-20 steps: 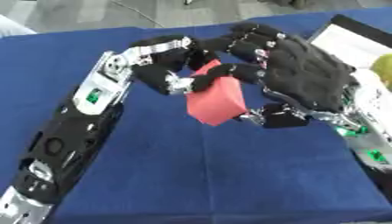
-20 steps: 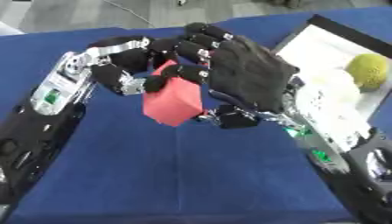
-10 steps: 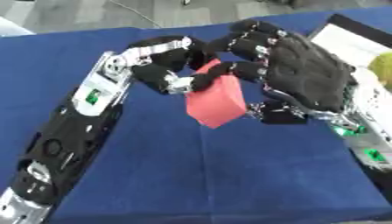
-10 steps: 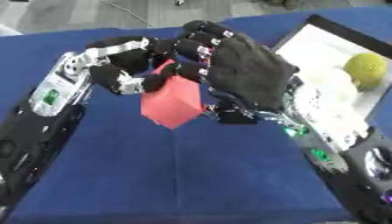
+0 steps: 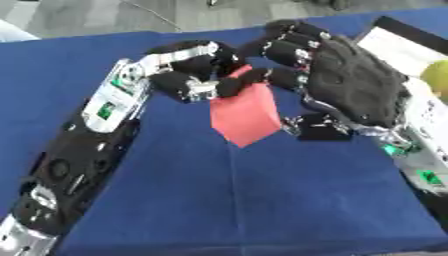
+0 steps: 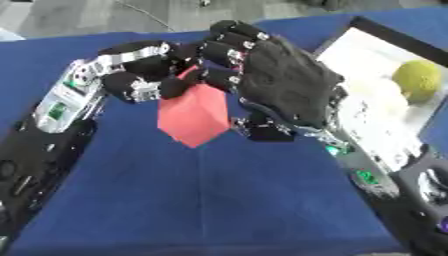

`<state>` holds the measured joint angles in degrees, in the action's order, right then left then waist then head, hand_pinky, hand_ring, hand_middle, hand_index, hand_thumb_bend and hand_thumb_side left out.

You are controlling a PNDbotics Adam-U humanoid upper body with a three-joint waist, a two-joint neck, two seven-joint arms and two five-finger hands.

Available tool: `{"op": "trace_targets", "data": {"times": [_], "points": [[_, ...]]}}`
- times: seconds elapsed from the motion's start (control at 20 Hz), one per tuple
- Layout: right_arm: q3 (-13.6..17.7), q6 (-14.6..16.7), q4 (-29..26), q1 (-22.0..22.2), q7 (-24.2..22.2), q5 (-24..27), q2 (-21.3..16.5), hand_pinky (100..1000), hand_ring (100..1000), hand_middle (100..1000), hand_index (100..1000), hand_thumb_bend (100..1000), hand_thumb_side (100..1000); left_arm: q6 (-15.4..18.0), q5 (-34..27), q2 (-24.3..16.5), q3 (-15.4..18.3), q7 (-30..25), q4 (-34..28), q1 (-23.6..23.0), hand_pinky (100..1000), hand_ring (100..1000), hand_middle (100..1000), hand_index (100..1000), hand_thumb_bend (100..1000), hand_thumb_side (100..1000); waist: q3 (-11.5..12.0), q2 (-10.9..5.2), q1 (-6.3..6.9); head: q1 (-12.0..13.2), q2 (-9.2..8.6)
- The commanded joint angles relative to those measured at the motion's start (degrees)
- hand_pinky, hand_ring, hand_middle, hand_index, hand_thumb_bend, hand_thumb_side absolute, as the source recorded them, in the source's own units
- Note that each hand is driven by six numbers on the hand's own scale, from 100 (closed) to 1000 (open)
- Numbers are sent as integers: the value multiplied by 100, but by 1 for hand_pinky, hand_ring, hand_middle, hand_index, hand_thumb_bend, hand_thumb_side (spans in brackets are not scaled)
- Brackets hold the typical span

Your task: Pick up the objects with one hand, pass them to the other hand, and then place them into the box on the other side of the table.

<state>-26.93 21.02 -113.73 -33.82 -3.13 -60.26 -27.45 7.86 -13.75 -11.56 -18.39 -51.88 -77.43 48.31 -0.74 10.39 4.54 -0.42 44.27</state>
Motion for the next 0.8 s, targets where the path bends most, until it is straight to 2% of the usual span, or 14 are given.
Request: {"op": "trace_targets", "data": {"times": [0.05, 0.4, 0.8], "points": [[7, -15, -86, -71, -47, 6, -85, 857, 782, 806, 382, 405, 100, -9, -108, 36, 45, -8, -150, 132, 626, 517, 461, 577, 100, 598, -5, -60, -18, -21, -15], [-8, -62, -86, -58, -191, -4, -109, 858, 785, 809, 380, 407, 100, -51, -172, 31, 103, -8, -161, 142, 633, 529, 473, 595, 100, 665, -4, -55, -2, -57, -15], [-117, 59, -86, -159, -304, -47, -99, 862, 783, 811, 379, 411, 100, -50, -71, 77, 200, -8, -30, 220, 638, 538, 486, 613, 100, 712, 8, -38, -5, -136, -15]]}}
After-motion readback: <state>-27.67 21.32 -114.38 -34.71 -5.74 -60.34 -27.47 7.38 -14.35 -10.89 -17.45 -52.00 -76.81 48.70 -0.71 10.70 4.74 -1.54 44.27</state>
